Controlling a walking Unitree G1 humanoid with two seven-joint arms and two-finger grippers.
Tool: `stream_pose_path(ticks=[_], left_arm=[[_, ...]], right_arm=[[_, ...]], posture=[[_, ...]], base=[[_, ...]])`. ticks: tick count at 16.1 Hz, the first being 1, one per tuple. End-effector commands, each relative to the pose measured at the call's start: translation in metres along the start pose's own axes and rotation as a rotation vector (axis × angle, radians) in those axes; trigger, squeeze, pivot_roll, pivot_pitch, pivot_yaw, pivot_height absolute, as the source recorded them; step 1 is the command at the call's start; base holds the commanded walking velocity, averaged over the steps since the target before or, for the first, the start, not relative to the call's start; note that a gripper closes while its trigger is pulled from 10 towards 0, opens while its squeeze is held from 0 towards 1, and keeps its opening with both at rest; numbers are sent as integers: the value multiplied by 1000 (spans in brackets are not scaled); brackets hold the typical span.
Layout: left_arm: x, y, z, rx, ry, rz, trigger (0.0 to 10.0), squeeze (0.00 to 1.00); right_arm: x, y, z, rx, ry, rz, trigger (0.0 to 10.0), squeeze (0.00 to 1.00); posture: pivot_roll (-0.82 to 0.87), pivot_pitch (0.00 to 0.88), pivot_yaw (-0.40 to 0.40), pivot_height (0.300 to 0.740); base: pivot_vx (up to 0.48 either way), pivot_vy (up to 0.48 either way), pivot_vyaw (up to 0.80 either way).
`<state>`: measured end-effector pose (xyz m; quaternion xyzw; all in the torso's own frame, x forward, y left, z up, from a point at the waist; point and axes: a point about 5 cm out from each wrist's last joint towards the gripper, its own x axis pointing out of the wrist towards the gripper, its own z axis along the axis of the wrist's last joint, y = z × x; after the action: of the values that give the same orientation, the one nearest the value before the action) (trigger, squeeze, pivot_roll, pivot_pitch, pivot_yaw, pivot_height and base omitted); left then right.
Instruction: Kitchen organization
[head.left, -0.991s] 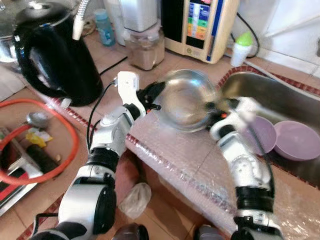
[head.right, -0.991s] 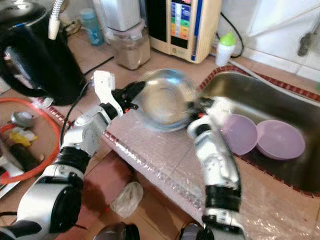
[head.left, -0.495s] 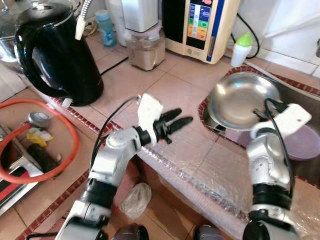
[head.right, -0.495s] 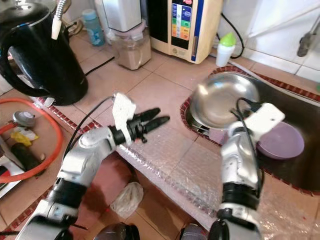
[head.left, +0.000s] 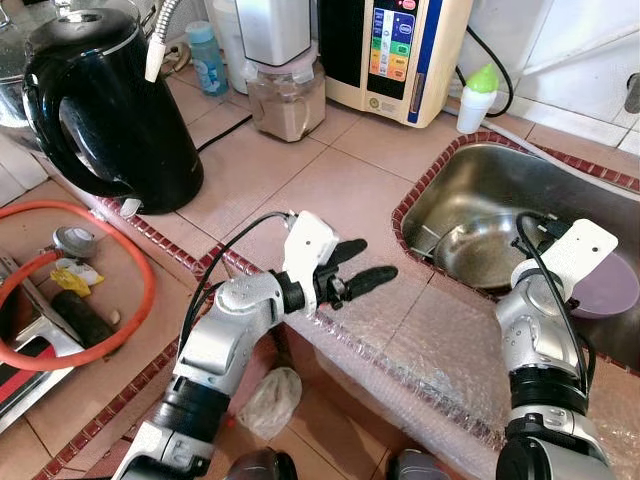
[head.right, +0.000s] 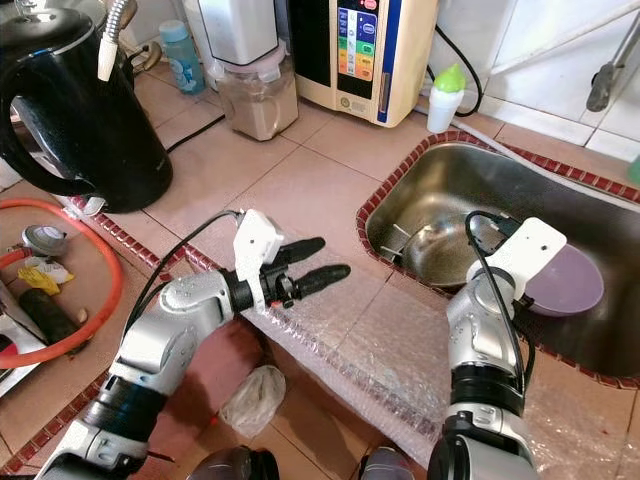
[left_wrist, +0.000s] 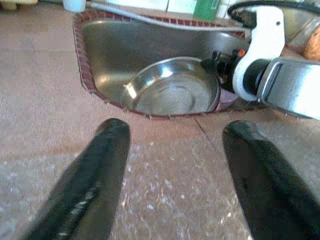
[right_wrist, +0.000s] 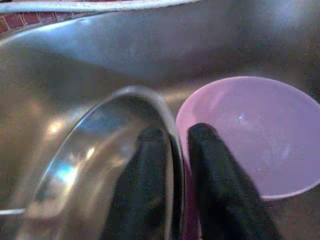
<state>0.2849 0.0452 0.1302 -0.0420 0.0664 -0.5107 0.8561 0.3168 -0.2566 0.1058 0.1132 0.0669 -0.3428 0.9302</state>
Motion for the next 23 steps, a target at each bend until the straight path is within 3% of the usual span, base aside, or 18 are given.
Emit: stream_pose_path(ticks=[1,4,5,6,7,10,11,12,16,17,22,23], left_arm=[[-2,-2,0,14,13,0,10000,1000],[-2,-2,-3,16,14,54,10000,1000],[-3,3,0,28,-26,137,10000,1000],[-5,9,11,28,-142,261,10000,1000],[-8,10,13,-22,-181,313,10000,1000],[-16,9,6,25,-151,368,10000,1000],[-16,7,7,20,-162,396,10000,584],[-13,1,7,89,-152,412,10000,0],[-23,13,5,83,-144,540,10000,0],[-28,13,3,86,-138,570,10000,0],[-34,20,2,104,-112,608,10000,0],[-34,21,3,115,-112,602,10000,0]], right_arm=[[-2,1,-4,-12,-1,14,10000,1000],[-9,2,4,-58,-99,134,10000,1000],[-15,2,7,-115,-153,190,10000,1000],[-23,1,7,-161,-194,231,10000,1000],[-29,-1,5,-213,-222,258,10000,1000],[-47,-1,2,-316,-301,346,10000,1000],[-52,1,-1,-321,-298,384,10000,1000],[-57,2,-4,-336,-293,412,10000,1000],[-59,13,-5,-337,-275,455,10000,1000],[-55,22,3,-355,-300,499,10000,1000],[-33,21,28,-378,-314,536,10000,1000],[-35,23,28,-391,-317,576,10000,839]], posture=[[-138,25,86,740],[-145,13,82,740],[-146,8,77,740],[-150,6,75,740],[-157,8,71,740],[-166,6,56,740],[-168,7,50,740],[-164,9,48,740],[-158,0,66,740],[-156,0,81,740],[-149,0,102,740],[-145,0,101,740]], base=[[0,0,0],[0,0,0],[0,0,0],[0,0,0],[0,0,0],[0,0,0],[0,0,0],[0,0,0],[0,0,-714],[0,0,-800],[0,0,-800],[0,0,-531]])
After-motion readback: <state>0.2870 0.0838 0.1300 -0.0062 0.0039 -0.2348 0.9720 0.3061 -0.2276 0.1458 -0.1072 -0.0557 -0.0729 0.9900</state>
